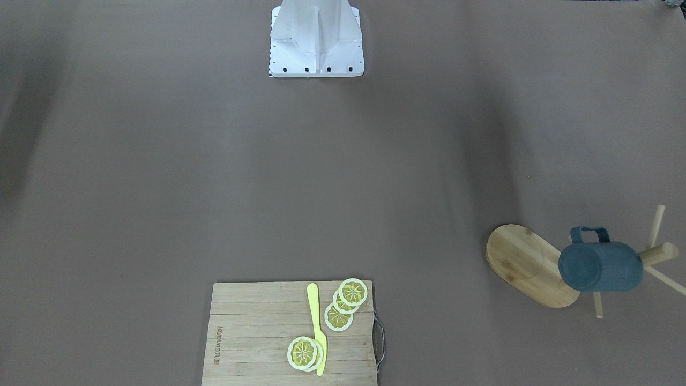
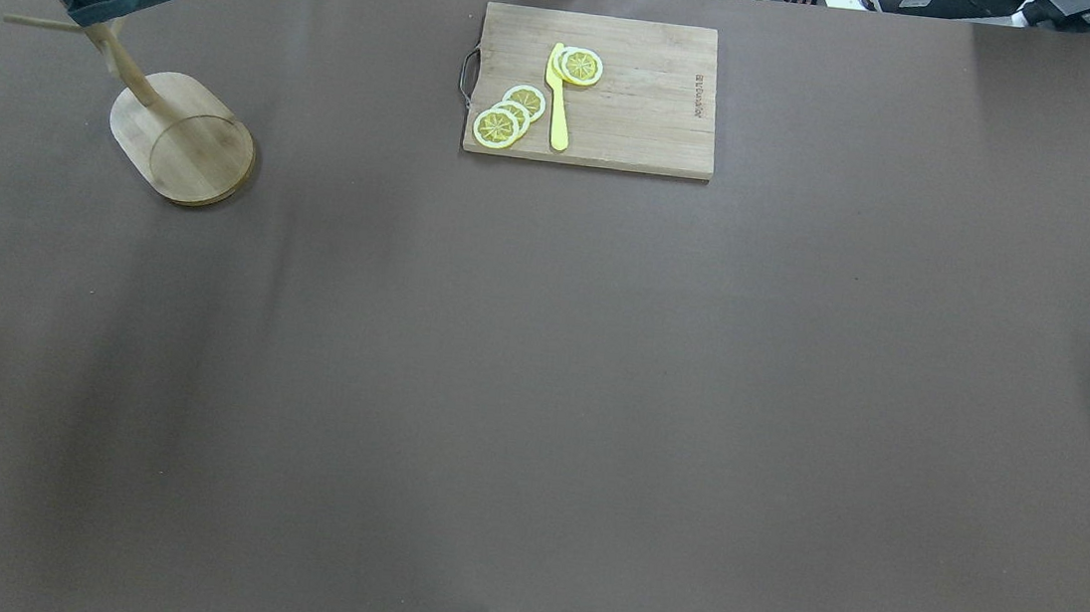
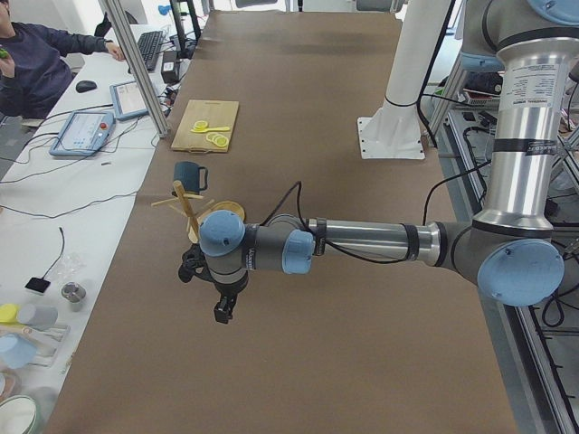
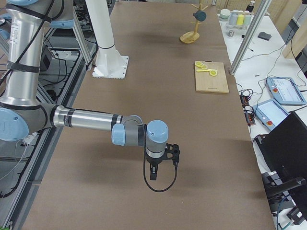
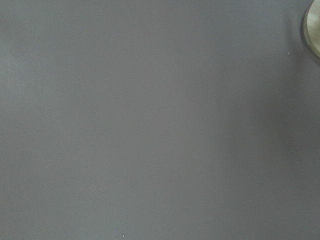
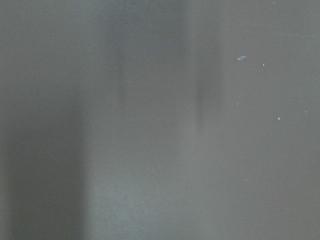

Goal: Hang cup on storage rack

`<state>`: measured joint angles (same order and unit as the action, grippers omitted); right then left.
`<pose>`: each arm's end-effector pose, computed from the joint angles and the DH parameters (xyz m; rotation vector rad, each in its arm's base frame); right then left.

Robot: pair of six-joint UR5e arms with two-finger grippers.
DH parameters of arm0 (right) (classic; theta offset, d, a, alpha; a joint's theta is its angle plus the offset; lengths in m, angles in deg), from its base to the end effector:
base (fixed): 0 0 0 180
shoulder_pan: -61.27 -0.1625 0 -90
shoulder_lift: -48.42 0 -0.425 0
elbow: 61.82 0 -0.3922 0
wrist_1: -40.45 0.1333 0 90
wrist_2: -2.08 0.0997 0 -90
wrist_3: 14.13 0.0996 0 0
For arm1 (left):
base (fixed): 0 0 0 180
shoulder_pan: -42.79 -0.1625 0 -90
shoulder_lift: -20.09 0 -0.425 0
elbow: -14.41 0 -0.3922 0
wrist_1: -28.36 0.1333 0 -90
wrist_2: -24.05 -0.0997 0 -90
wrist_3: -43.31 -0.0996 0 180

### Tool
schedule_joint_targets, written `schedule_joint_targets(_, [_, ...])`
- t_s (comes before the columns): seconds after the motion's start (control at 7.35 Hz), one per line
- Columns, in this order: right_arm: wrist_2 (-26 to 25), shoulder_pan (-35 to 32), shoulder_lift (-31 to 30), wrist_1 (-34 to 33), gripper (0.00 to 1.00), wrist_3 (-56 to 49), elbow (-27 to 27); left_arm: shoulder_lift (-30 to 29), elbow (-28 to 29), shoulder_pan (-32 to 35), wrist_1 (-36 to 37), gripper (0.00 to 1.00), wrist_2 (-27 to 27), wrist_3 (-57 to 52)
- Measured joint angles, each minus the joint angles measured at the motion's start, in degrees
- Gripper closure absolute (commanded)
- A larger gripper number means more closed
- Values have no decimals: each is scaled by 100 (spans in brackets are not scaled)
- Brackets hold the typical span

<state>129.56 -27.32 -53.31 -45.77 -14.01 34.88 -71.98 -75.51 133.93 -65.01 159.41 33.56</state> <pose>0.0628 -0.4039 0.6942 -0.0298 -0.6538 -0.0146 -0.0726 -0.5118 0.6340 0.1635 0.7802 0.1793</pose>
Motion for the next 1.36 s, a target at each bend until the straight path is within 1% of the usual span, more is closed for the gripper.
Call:
schedule_joint_targets(0.68, [-6, 0, -169, 0, 0, 33, -15, 47, -72, -34, 32, 1, 15, 20])
schedule_joint_targets(1.36, [-6, 0, -169, 8, 0, 44, 91, 64, 543, -381, 41, 1, -33, 15])
